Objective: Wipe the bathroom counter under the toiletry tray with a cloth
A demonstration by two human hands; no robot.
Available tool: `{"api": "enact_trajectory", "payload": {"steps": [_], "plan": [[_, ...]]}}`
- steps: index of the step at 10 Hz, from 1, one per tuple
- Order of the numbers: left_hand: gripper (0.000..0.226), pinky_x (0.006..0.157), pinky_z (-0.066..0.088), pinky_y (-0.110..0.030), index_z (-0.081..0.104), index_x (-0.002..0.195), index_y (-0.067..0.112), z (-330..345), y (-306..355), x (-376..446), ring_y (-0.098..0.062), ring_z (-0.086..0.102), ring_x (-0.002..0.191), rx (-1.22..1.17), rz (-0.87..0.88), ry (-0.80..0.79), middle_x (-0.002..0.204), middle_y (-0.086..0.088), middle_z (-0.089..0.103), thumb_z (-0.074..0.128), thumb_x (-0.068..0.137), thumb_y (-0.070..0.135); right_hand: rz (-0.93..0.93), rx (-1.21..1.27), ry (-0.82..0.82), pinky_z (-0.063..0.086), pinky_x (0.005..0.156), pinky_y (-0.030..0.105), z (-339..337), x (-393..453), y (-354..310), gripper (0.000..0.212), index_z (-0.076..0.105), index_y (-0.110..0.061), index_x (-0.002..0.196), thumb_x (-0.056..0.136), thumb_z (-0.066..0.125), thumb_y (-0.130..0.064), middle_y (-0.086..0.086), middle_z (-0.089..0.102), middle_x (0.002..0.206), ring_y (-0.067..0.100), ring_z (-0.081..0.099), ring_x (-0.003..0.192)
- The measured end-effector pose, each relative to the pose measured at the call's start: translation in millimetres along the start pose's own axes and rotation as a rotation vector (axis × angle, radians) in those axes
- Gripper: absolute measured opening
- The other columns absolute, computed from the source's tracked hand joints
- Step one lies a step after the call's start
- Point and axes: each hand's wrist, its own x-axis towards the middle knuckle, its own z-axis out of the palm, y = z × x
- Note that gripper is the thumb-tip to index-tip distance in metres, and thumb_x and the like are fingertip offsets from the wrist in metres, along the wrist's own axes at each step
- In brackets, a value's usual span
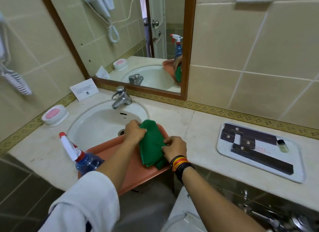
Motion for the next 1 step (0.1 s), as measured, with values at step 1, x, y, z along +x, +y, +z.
{"api": "enact_trajectory", "payload": {"steps": [1], "plan": [[0.034, 0.099, 0.052, -0.045, 0.068, 0.126, 0.014, 10.0, -7.2, -26.5, -0.037, 0.065, 0.117, 0.208, 0.155, 0.105, 0.124, -0.014, 0.070, 0.056, 0.097, 0.027, -0.186, -0.290, 0.072, 0.051, 0.088, 0.036, -5.4, -15.6, -2.3, 0.027, 0.070, -0.013, 0.114, 0.091, 0.058, -0.020, 0.010, 0.066, 0.116, 0.030, 0.063, 0.108]]}}
